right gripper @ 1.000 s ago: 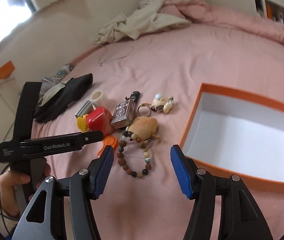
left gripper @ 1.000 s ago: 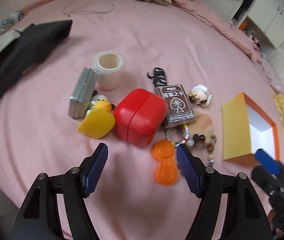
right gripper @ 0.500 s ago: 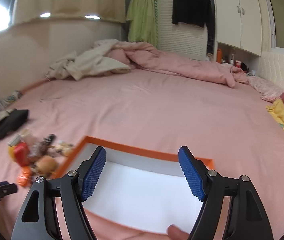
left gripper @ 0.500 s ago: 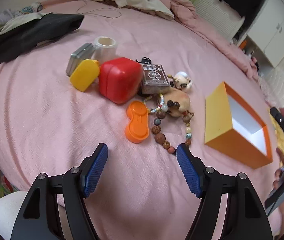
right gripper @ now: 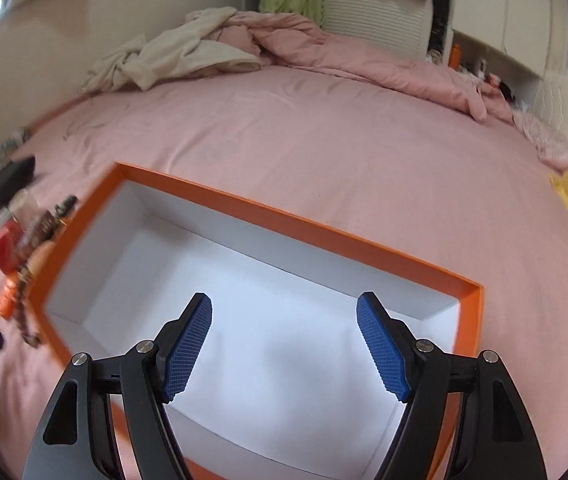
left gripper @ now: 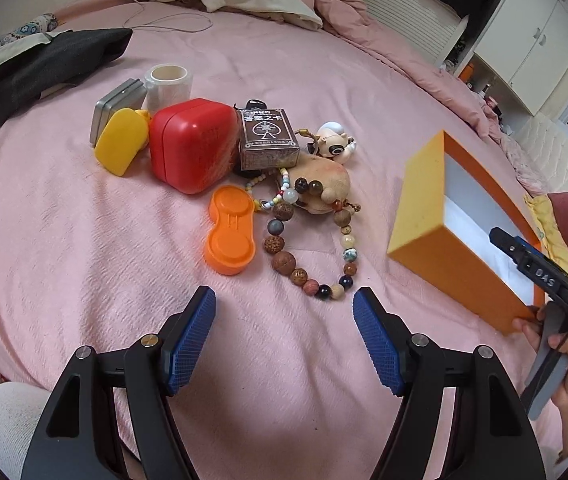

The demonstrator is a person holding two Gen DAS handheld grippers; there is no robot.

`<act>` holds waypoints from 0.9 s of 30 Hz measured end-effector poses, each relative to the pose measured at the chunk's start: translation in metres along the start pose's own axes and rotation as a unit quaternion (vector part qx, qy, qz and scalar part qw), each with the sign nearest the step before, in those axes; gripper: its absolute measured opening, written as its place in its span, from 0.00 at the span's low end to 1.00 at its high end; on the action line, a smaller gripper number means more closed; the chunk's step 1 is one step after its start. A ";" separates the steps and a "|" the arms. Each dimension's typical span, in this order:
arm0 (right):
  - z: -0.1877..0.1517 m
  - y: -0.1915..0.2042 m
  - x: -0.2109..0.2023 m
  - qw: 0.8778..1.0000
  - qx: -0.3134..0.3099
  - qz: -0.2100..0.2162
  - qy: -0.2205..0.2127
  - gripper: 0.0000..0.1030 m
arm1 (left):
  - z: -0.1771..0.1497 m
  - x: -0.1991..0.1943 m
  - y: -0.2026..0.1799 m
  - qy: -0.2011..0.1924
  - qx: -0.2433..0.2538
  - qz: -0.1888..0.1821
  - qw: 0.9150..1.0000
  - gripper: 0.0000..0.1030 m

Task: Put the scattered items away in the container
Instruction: 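Lower the right gripper onto the orange box wall and close it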

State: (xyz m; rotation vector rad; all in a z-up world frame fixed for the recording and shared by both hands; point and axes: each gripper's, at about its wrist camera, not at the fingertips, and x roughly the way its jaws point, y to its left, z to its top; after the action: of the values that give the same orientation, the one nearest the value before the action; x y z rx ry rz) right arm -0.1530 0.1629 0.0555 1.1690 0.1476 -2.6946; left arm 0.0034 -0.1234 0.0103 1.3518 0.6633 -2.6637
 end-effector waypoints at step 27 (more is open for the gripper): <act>-0.075 0.062 -0.117 0.997 0.039 -0.009 -0.059 0.76 | -0.012 -0.005 -0.011 0.013 0.038 0.011 0.999 0.75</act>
State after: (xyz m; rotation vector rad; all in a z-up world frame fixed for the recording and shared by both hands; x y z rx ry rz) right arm -0.0078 0.1315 0.0887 1.0300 0.0357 -2.7999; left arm 0.0122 -0.1087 0.0116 1.4065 0.5519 -2.6842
